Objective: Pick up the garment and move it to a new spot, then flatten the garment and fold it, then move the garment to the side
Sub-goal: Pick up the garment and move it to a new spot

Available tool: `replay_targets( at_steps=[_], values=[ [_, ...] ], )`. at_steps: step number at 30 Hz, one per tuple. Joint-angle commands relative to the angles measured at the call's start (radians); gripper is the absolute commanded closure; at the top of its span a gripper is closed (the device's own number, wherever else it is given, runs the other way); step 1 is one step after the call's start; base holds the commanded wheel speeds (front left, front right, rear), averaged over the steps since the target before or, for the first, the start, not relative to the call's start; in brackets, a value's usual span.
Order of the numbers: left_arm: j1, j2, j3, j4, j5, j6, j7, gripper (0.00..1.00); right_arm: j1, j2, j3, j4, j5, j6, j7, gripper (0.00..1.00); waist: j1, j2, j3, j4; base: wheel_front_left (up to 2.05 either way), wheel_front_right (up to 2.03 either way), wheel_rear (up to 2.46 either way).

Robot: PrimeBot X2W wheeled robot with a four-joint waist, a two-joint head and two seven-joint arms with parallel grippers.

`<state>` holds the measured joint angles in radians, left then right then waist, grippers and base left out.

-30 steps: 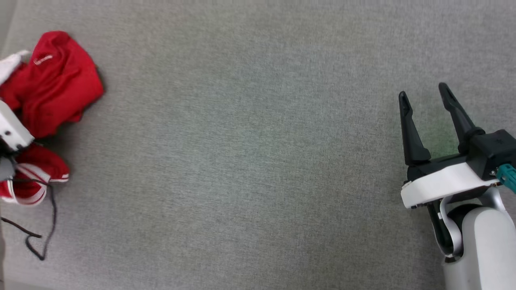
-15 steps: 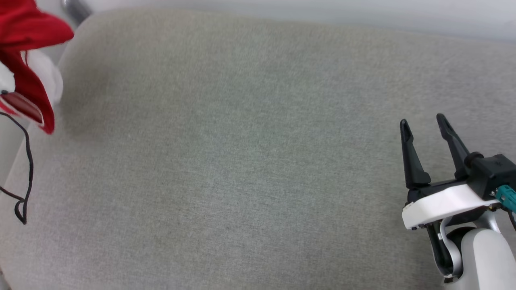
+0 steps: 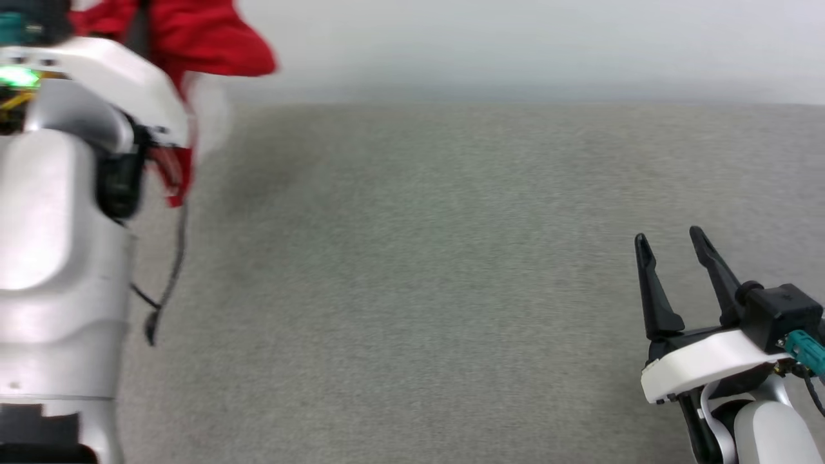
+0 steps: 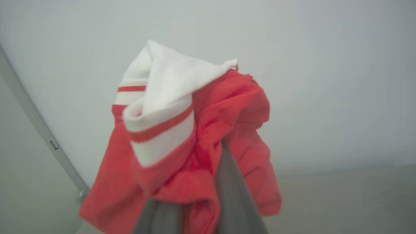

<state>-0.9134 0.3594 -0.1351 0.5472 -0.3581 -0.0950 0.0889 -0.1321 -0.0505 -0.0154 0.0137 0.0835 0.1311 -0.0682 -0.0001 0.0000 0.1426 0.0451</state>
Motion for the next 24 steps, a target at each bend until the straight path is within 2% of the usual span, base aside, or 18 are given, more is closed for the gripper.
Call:
replay_targets(
  at_steps=[1, 7, 13, 19, 22, 23, 24],
  values=[
    [0.013, -0.023, -0.018, -0.01, -0.009, -0.006, -0.003, 1.0, 0.014, 0.0, -0.002, 0.002, 0.007, -0.001, 0.002, 0.0, 0.0001, 0.0, -0.032, -0.06, 0.0, 0.0, 0.0],
    [0.07, -0.126, -0.124, -0.051, -0.042, -0.027, -0.003, 1.0, 0.045, 0.0, -0.026, -0.008, 0.021, -0.001, 0.008, 0.0, 0.0001, 0.0, -0.042, -0.146, 0.0, 0.0, 0.0],
    [0.22, -0.195, -0.271, -0.084, -0.087, -0.034, -0.007, 1.0, 0.068, 0.001, -0.052, -0.027, 0.008, -0.001, 0.012, 0.0, 0.0001, 0.0, -0.019, -0.18, 0.0, 0.0, 0.0],
    [0.438, -0.187, -0.448, -0.101, -0.117, -0.036, -0.024, 1.0, 0.072, 0.001, -0.054, -0.032, 0.019, -0.001, 0.008, 0.0, 0.0001, 0.0, 0.004, -0.187, 0.0, 0.0, 0.0],
    [0.516, -0.18, -0.48, -0.094, -0.138, -0.036, -0.029, 1.0, 0.065, 0.001, -0.052, -0.032, 0.018, -0.001, 0.007, 0.0, 0.0001, 0.0, 0.013, -0.176, 0.0, 0.0, 0.0],
    [0.531, -0.182, -0.489, -0.096, -0.14, -0.036, -0.032, 0.95, 0.064, 0.0, -0.055, -0.033, 0.017, -0.001, 0.005, 0.0, 0.0001, 0.0, 0.014, -0.168, 0.0, 0.0, 0.0],
    [0.539, -0.182, -0.498, -0.099, -0.138, -0.036, -0.036, 0.64, 0.063, 0.0, -0.059, -0.033, 0.013, -0.001, 0.005, 0.0, 0.0001, 0.0, 0.014, -0.159, 0.0, 0.0, 0.0]
  ],
)
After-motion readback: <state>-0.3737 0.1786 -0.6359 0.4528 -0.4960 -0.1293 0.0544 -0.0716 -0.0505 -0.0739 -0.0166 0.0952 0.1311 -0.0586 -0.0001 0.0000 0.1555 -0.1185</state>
